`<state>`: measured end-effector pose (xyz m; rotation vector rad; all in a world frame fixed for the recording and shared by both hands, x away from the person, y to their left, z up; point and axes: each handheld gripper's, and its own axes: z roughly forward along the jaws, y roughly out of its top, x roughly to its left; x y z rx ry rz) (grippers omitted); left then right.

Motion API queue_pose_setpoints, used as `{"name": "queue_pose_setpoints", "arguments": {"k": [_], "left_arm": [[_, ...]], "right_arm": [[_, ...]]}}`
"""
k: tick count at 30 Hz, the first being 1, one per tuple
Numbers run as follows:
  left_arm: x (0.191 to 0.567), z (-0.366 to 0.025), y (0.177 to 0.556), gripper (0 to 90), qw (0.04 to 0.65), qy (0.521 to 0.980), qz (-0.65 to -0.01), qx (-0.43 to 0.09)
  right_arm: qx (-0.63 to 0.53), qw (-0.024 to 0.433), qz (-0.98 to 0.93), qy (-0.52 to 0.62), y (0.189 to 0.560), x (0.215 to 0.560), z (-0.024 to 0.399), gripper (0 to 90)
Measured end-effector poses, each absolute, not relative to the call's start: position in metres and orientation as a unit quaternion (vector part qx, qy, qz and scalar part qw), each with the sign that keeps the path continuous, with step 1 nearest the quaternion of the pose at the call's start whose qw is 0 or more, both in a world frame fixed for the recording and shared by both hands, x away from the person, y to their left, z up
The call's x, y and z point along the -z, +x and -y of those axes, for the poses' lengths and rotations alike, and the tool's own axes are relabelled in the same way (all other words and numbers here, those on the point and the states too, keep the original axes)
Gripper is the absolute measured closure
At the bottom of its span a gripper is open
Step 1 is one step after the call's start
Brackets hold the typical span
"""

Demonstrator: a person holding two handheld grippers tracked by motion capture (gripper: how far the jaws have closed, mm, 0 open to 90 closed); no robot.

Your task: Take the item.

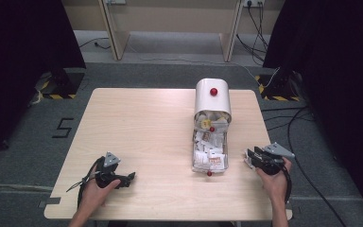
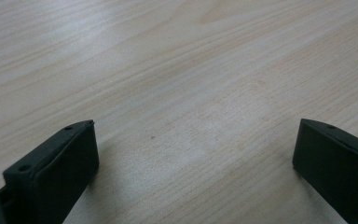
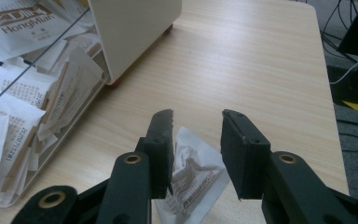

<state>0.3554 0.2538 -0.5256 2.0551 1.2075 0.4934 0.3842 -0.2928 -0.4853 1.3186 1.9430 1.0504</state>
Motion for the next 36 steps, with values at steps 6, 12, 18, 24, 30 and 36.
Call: {"name": "queue_pose_setpoints", "arguments": {"k": [6,12,18,24,30,36], "left_arm": [[0.526,-0.254,0.355,0.0,0.346,0.792,-0.465,-0.19],[0.526,-0.254,0.355,0.0,0.346,0.792,-0.465,-0.19],[0.526,-0.254,0.355,0.0,0.346,0.792,-0.465,-0.19],[0.526,-0.254,0.355,0.0,0.346,0.792,-0.465,-0.19],[0.526,-0.254,0.355,0.0,0.346,0.792,-0.465,-0.19],[0.526,-0.254,0.355,0.0,0.346,0.792,-0.465,-0.19]], "right_arm": [[-0.393,0.28,-0.724,0.493,0.383,0.484,0.292,61.3],[-0.391,0.274,-0.724,0.498,0.384,0.485,0.291,49.6],[-0.378,0.283,-0.723,0.504,0.382,0.481,0.285,29.6],[-0.374,0.276,-0.724,0.51,0.377,0.48,0.281,25.0],[-0.372,0.272,-0.726,0.51,0.371,0.481,0.279,25.0],[-0.37,0.269,-0.729,0.509,0.36,0.484,0.281,25.1]]}}
